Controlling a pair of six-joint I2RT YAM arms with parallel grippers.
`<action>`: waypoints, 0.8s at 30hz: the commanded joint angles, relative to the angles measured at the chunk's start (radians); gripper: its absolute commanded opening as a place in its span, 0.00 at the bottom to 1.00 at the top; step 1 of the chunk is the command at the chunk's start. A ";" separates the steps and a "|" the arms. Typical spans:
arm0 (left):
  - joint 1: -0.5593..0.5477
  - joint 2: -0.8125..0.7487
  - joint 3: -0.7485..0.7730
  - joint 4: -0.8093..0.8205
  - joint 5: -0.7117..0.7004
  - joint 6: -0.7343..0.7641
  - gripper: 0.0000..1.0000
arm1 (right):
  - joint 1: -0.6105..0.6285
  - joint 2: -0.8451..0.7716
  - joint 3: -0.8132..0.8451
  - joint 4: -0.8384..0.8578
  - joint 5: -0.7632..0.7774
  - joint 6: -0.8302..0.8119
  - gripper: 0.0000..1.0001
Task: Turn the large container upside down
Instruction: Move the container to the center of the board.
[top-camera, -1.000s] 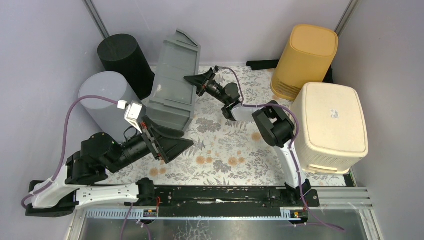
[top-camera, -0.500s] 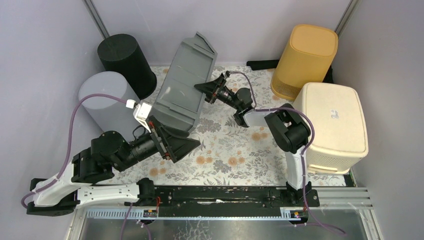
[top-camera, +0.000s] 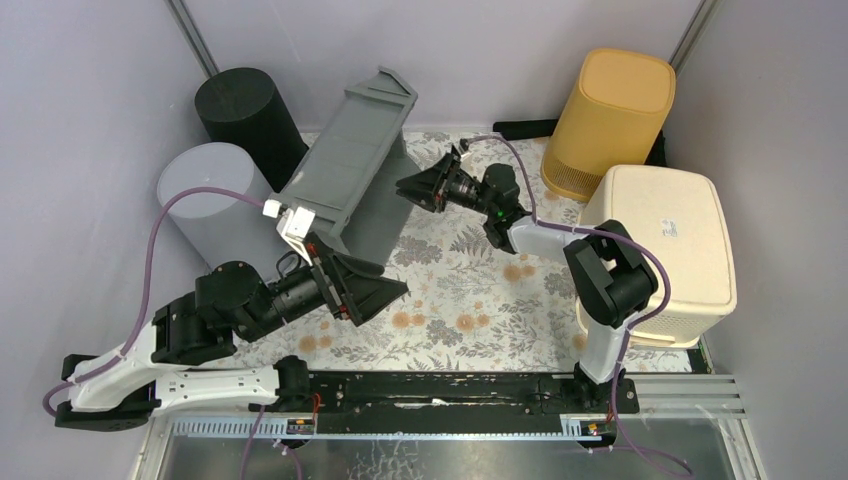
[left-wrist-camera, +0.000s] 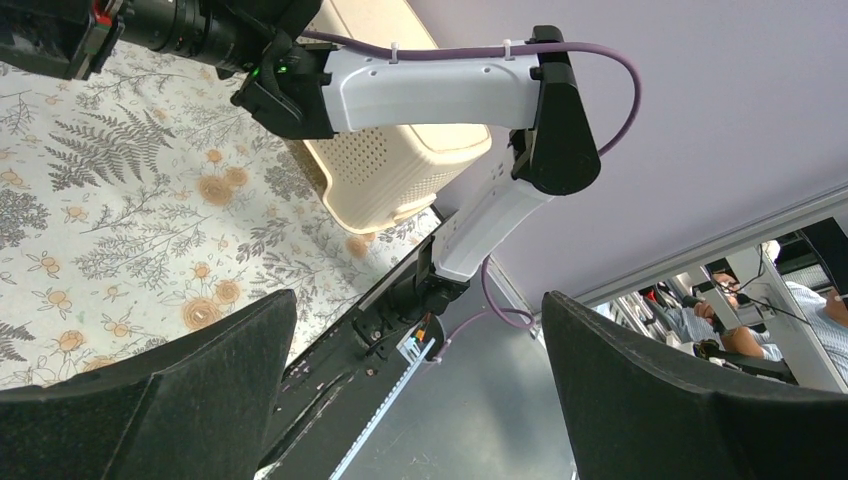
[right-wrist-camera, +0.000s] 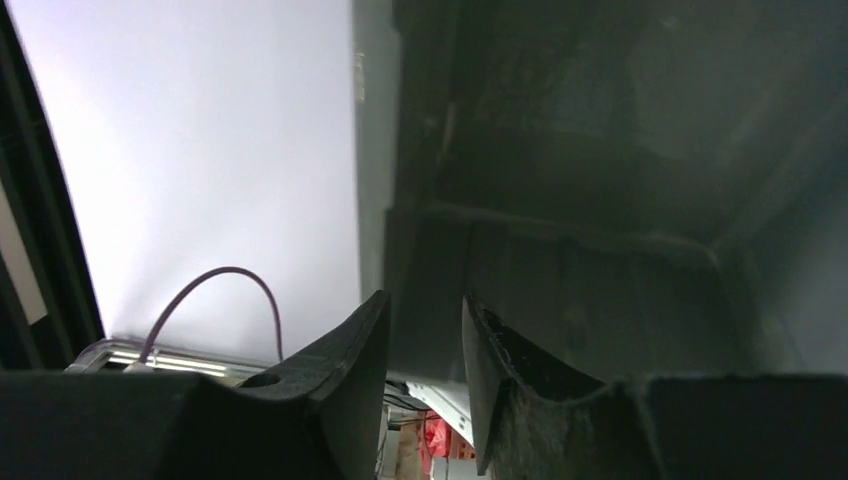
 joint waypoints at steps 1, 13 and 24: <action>-0.005 0.001 -0.011 0.058 0.004 0.003 1.00 | -0.014 -0.035 -0.040 -0.055 -0.041 -0.069 0.38; -0.005 -0.006 0.017 0.036 -0.029 0.027 1.00 | 0.003 -0.110 0.056 -0.257 -0.040 -0.175 0.66; -0.006 -0.043 0.002 0.023 -0.038 0.024 1.00 | 0.084 -0.033 0.281 -0.405 0.063 -0.184 0.73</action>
